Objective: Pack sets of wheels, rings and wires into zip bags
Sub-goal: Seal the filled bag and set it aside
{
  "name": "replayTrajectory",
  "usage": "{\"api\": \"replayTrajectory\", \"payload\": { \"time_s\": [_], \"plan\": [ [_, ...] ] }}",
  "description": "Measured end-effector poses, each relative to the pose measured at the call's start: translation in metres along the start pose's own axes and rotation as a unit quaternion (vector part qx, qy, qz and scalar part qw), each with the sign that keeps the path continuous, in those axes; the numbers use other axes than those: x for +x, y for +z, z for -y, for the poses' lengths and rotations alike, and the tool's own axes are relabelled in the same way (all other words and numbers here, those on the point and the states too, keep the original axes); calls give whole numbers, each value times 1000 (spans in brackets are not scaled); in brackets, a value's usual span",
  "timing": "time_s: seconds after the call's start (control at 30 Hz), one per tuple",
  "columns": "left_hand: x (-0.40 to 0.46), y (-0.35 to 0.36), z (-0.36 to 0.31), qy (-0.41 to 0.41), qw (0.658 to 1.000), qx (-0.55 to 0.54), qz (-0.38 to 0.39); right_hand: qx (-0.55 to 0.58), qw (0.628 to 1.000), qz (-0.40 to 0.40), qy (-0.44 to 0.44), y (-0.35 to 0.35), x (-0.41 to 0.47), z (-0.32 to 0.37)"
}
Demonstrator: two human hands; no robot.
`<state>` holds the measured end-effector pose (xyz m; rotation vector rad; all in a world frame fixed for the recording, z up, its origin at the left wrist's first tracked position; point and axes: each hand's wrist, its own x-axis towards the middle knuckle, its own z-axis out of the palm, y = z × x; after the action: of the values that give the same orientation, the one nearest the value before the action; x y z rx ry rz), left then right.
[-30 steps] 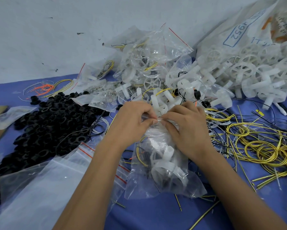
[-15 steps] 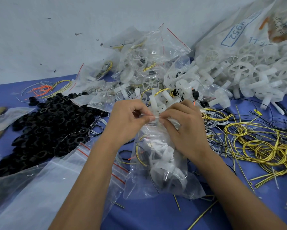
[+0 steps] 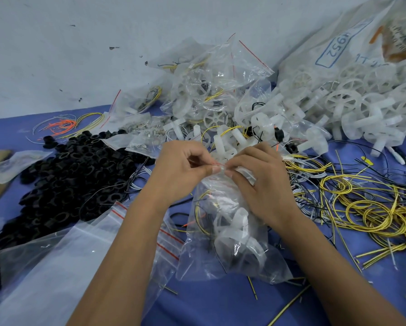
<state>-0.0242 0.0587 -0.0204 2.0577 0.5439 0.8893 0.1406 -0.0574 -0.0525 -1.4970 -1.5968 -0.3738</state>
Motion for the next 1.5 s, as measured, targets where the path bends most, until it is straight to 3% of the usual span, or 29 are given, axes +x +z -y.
{"api": "replayTrajectory", "payload": {
  "time_s": [0.37, 0.63, 0.7, 0.8, 0.9, 0.97, 1.07, 1.17, 1.27, 1.37, 1.5],
  "plan": [
    [-2, 1, -8, 21, 999, 4, 48, 45, 999, -9, 1, 4, 1, 1],
    [-4, -6, -15, -41, 997, -60, -5, 9, 998, -43, 33, -4, 2, -5],
    [-5, -4, -20, -117, 989, -77, 41, 17, 997, -44, 53, -4, 2, -3],
    [-11, -7, -20, -231, 949, -81, 199, 5, 996, -52, 68, -7, 0, -3],
    [-15, -1, -18, -224, 920, -107, 304, 28, 993, -63, 95, -9, -1, -2],
    [-14, 4, -15, -196, 930, -113, 289, 82, 987, -43, 135, -10, -1, -2],
    [-13, 3, -11, -207, 944, -136, 217, 148, 967, 60, 196, -13, 0, -3],
    [-12, -8, -5, -229, 956, -153, 104, 267, 913, 180, 252, -19, 1, -4],
    [-12, -21, 1, -212, 956, -191, 62, 319, 881, 250, 244, -18, 1, -2],
    [-14, -27, 2, -208, 947, -239, 52, 400, 846, 267, 230, -12, 2, 10],
    [-10, -38, 8, -256, 923, -281, -54, 452, 795, 185, 360, -5, 19, 9]
  ]
}}
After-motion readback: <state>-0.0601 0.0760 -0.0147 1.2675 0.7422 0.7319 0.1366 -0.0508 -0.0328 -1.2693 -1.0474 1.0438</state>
